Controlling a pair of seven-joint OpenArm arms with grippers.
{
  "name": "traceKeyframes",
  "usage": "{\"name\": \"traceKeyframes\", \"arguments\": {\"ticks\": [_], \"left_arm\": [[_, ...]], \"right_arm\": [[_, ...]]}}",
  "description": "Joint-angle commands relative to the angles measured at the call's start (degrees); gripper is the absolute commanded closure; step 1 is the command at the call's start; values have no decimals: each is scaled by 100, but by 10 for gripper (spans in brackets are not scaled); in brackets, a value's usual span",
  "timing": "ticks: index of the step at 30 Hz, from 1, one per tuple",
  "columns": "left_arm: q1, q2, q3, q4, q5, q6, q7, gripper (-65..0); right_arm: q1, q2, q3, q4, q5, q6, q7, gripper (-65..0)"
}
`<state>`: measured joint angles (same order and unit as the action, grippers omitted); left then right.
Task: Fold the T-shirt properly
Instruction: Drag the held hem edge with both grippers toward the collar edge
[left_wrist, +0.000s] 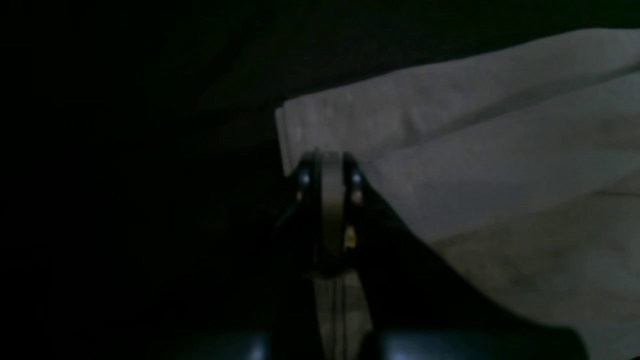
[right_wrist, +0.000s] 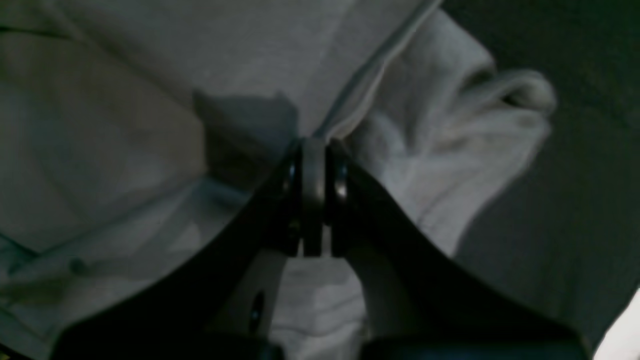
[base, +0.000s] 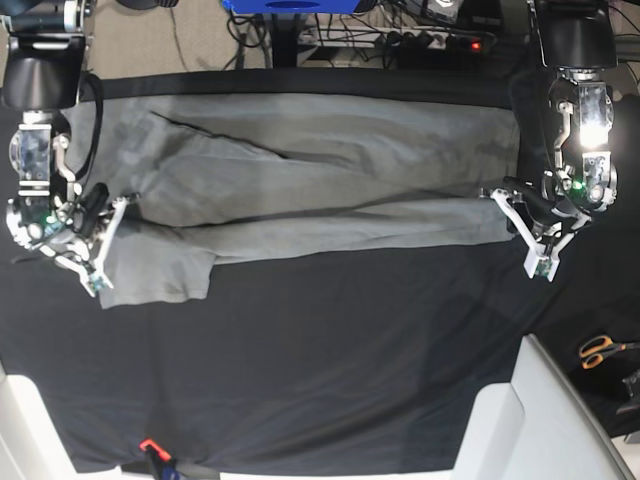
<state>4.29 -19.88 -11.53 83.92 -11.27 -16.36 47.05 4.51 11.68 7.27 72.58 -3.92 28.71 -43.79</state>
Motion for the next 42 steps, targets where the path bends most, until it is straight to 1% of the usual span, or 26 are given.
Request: {"name": "traceKeyframes", "arguments": {"ticks": [1,4,6,10,14,17,19,25,28,31,33,40,42], "left_arm": [[-21,-100,-38,254,-12,32,-67,0],[129,-109,-47,553,-3,32,-50,0],[217,-197,-3,676,-12,32,-50,0],[305,-223,-38,764,-12,32,73,0],[454,-232,-65,1151,-12,32,91,0],[577,-293,-65,1432,-12,32,91,0],[674,-293,-65,1520,-12,32,91,0],[858,-302,-65,1529,-12,32,91,0],[929,-311,-73,1529,-12,32,91,0],[1008,-425,-73,1529,-12,32,91,0],[1034,-425,-73,1503,41,32,91,0],[964,-408,-73,1081,41,40,38,0],[964,-390,-73,1045,41,40,-146,0]], "right_arm": [[45,76,25,184,1,-27,14,0],[-25,76,25,316,1,-36,-118,0],[-25,84,25,342,1,-36,-258,0],[-174,93,25,633,1,-36,-302,0],[-218,76,16,861,1,-36,-329,0],[-218,76,7,905,1,-36,-548,0],[-227,93,7,905,1,-36,-592,0],[-333,93,-1,879,-8,-36,-601,0],[-359,102,7,870,-8,-36,-724,0],[-368,111,7,887,-8,-36,-759,0],[-368,111,16,852,-8,-36,-759,0],[-482,93,-1,852,-8,-36,-751,0],[-500,76,16,852,-8,-36,-751,0]]}}
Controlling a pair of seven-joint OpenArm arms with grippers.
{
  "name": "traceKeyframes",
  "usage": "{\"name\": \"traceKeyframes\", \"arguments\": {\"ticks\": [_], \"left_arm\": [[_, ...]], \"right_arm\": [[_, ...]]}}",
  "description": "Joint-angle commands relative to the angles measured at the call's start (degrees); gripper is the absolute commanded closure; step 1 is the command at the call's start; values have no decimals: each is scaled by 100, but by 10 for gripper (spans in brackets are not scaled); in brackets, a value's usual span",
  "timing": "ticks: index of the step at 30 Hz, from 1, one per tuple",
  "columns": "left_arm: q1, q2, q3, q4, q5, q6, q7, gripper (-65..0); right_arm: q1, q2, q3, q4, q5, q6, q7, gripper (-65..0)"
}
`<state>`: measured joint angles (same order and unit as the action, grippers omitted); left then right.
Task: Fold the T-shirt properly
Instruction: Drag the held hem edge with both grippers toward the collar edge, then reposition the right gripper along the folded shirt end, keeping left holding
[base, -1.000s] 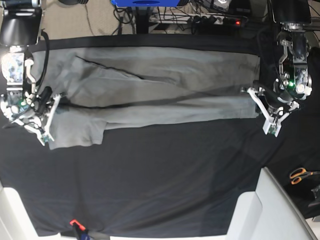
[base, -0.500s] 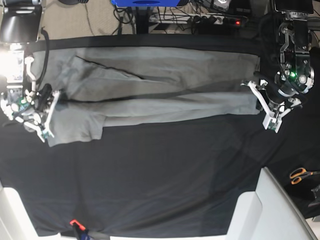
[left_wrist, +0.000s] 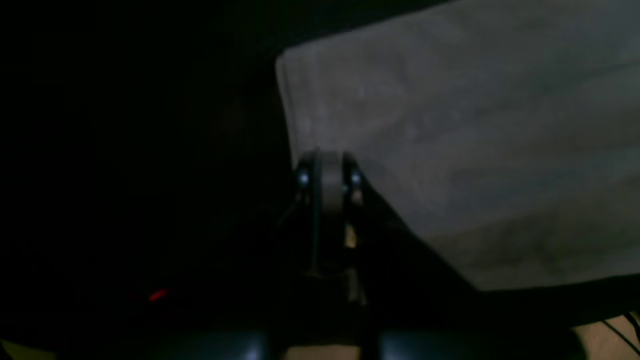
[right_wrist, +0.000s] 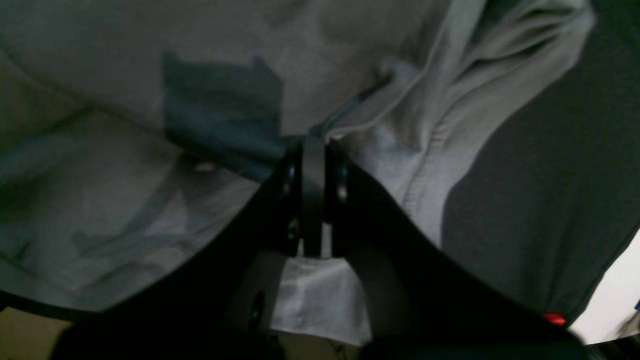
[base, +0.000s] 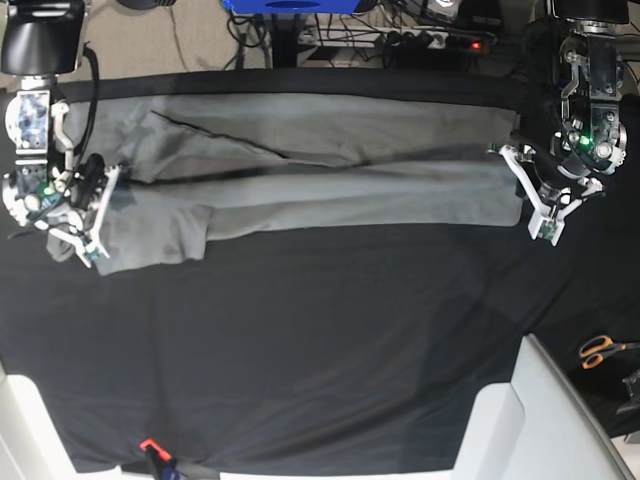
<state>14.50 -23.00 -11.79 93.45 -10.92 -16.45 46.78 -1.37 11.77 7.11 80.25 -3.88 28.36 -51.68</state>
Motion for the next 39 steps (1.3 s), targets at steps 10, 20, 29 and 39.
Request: {"name": "traceKeyframes", "arguments": {"ticks": [10,20,29,39], "left_arm": [[-57,-69,6,-400,24,67,-648,0],[-13,256,-3,-813,1052,67,-1087,0],[-48,248,-21,-813,1070,67,-1087,0],[-48,274,23,-813,1026,67,-1087,0]], "right_arm": [[-105,-82,40,129,-3,26,56,0],[-202,-100,40,138,-3,17,38,-2],[-466,-82,40,780,-3,-1,-208,-2],[-510,-126,49,780,14,-1,-287,-8]]}}
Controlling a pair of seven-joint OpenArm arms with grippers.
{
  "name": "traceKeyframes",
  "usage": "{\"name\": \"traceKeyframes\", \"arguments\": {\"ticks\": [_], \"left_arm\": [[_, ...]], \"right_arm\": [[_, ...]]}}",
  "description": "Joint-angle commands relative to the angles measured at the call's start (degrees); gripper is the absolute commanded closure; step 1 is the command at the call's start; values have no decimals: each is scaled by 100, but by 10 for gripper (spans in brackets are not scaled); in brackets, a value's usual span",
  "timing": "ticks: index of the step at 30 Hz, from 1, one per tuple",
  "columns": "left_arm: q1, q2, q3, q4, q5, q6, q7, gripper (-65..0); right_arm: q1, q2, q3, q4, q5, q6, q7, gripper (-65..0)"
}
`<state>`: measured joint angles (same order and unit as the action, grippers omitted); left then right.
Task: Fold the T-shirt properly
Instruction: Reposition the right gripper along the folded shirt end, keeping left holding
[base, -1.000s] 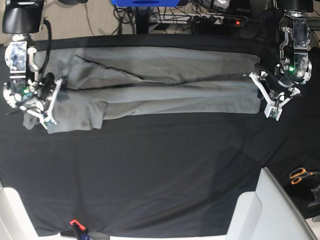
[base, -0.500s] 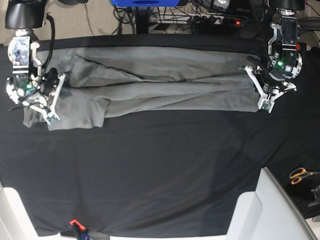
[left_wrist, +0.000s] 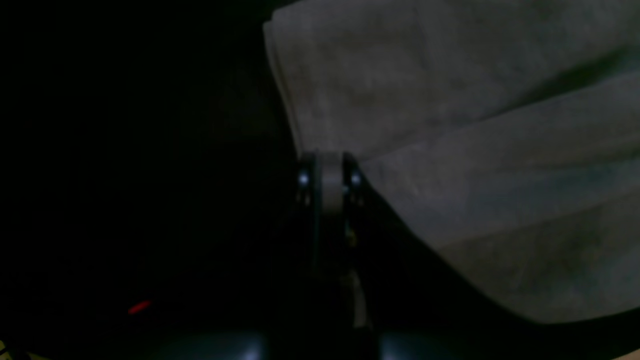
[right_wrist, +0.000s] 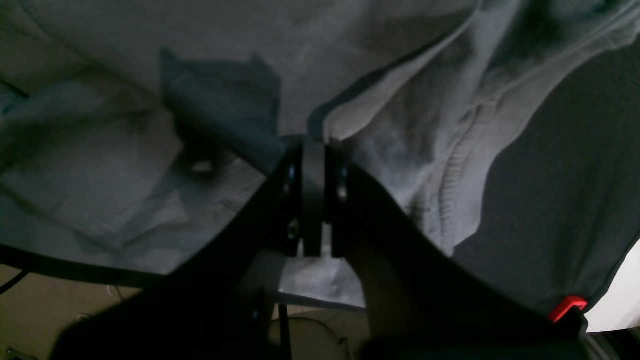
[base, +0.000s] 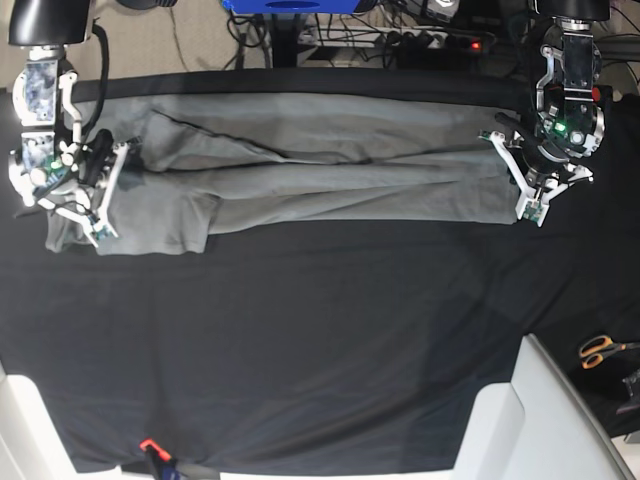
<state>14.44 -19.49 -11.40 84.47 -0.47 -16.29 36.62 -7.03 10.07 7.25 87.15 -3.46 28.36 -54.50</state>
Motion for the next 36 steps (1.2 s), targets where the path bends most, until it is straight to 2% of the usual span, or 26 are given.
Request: {"name": "traceKeyframes", "arguments": {"ticks": [1,3,5,7,10,12,15,18,24,26,28,30,36], "left_arm": [[-41,-78,-16,85,-19,51,-71,0],[-41,-78,-25,85,-19,51,-80,0],[-41,-78,-34,85,-19,51,-80,0],[-41,-78,-43,85,-10,51,-80,0],[-41,-78,-51,85,-1,51,-80,0],[-41,-78,-60,85,7,51,-80,0],[-41,-78,-69,85,7,51,-80,0],[-41,-78,-69,85,16,51,-80,0],[-50,-78,-43,85,-19,51,-80,0],[-50,-78,-43,85,-19,51,-80,0],[-50,-78,-69,68,-19,51,-80,0],[-50,-87,-78,-3,-19,51,-80,0],[-50,-87,-78,-73,-19,51,-80,0]], "right_arm": [[57,-9,36,89,-27,-1,-5,-9],[57,-35,97,89,-27,-1,-110,-20],[65,-237,396,107,-27,-1,-207,-69],[74,-387,722,150,-45,-1,-207,-149],[74,-404,950,370,-45,-1,-242,-234],[57,-448,1188,660,-45,-10,-286,-263],[101,-765,1917,1267,-45,-10,-304,-278],[373,-791,2199,1452,-18,26,-339,-279],[1358,-747,2401,-43,-10,61,-286,-279],[1630,-756,2726,-430,-10,333,-277,-279],[1832,-756,3078,-658,-10,500,-286,-279],[1955,-747,3289,-834,-10,500,-260,-278],[2035,-703,3333,-1115,-10,500,39,-276]]}}
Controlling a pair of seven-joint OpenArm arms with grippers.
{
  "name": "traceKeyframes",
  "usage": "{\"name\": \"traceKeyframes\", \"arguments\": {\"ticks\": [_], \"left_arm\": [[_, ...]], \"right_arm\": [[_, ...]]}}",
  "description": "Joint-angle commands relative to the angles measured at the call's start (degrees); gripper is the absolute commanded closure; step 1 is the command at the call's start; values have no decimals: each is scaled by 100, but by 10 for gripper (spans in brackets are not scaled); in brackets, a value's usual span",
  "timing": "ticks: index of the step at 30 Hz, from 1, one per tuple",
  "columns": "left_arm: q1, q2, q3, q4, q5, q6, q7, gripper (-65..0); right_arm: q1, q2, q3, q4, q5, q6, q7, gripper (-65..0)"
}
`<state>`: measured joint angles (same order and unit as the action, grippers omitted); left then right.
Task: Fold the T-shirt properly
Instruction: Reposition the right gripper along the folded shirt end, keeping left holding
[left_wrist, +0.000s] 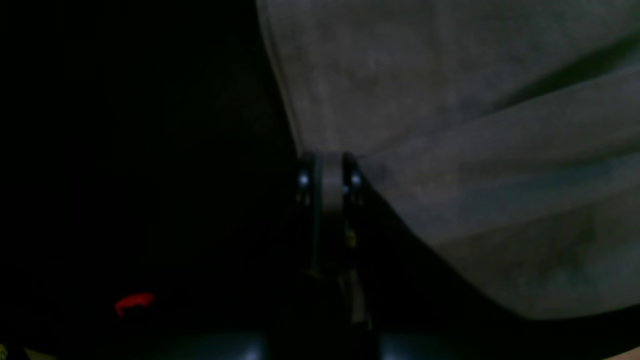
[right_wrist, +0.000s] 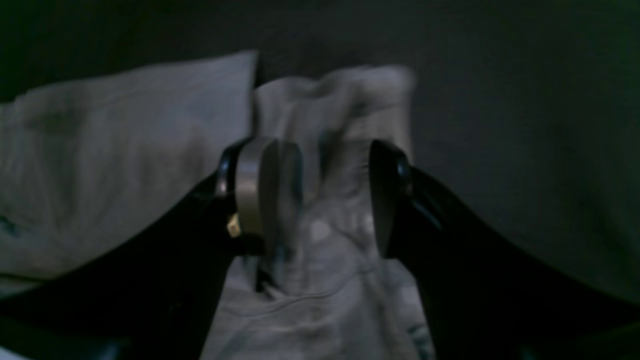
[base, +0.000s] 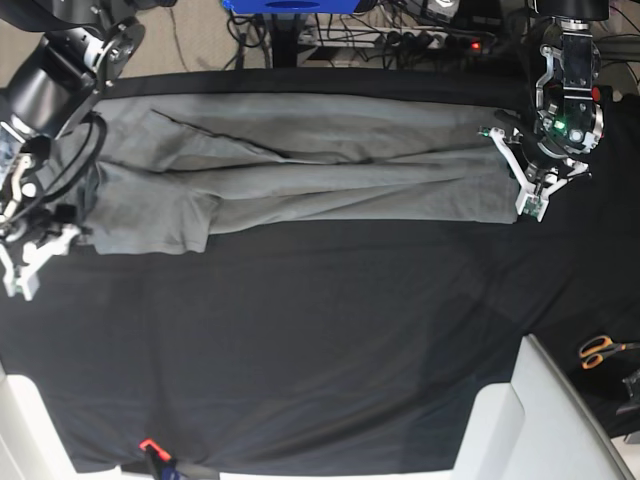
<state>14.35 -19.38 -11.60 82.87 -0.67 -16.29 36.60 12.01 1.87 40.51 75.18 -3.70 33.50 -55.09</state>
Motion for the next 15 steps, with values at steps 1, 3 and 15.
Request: {"name": "traceKeyframes", "arguments": {"ticks": [1,3,15], "left_arm": [[-42,-98,-49,87,-8,51,-78,0],[-42,-98,-40,87,-8,51,-78,0],[-156,-98,-40,87,27,51,-51,0]], "right_arm": [[131,99,-3,82,14,-5,98,-278],[131,81,-3,82,14,-5,124,-278],[377,239,-12,-630,6,-5,397,-272]]}}
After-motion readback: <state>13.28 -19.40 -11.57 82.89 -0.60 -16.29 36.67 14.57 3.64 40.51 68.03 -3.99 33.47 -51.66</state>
